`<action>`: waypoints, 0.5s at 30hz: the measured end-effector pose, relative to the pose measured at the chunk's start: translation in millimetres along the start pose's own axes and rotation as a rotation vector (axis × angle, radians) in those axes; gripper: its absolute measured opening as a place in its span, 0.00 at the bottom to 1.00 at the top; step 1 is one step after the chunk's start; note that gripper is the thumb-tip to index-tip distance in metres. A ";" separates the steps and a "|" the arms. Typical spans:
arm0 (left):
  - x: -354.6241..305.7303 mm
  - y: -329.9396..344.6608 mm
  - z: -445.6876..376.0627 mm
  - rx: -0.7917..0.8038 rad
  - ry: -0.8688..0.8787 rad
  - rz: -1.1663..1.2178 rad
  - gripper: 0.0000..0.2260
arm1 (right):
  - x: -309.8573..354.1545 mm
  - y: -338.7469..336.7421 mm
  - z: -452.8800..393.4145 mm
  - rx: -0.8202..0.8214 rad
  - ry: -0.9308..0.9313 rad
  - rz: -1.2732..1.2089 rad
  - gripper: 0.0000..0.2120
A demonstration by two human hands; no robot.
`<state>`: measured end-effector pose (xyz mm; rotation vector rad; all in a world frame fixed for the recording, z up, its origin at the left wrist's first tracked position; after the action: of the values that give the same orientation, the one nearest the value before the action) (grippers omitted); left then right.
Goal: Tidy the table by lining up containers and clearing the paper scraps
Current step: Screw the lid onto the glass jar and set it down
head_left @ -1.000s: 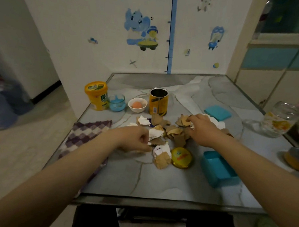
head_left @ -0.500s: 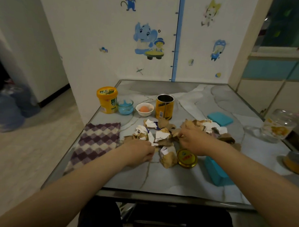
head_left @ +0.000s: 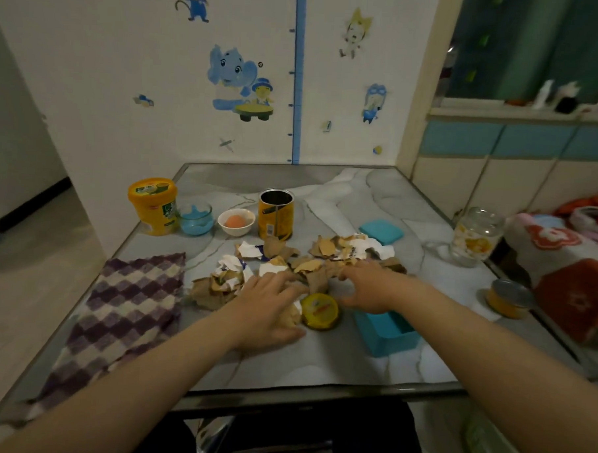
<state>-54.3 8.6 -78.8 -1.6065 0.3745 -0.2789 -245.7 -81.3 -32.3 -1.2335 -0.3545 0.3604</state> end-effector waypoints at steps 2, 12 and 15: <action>-3.0 2.4 -8.2 -0.006 0.010 -0.049 0.32 | -4.3 0.8 1.1 -0.013 0.007 0.012 0.29; -32.6 20.3 -47.4 0.095 -0.051 -0.112 0.34 | -71.0 -20.5 0.8 -0.237 0.100 -0.049 0.20; -33.1 18.3 -51.3 0.085 -0.077 -0.036 0.30 | -85.1 -18.2 -1.7 -0.263 0.125 -0.079 0.19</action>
<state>-106.3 -25.8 -91.9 -1.5367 0.2711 -0.2568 -319.3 -126.3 -21.2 -1.4868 -0.3492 0.1705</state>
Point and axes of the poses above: each hand's wrist, its own z-axis away from the middle knuckle, its own y-axis out of the palm, x = y × z, the point moved 2 cm from there along -z, towards the middle knuckle, and after that the axes turned 6 degrees about y, right-handed, at the moved point
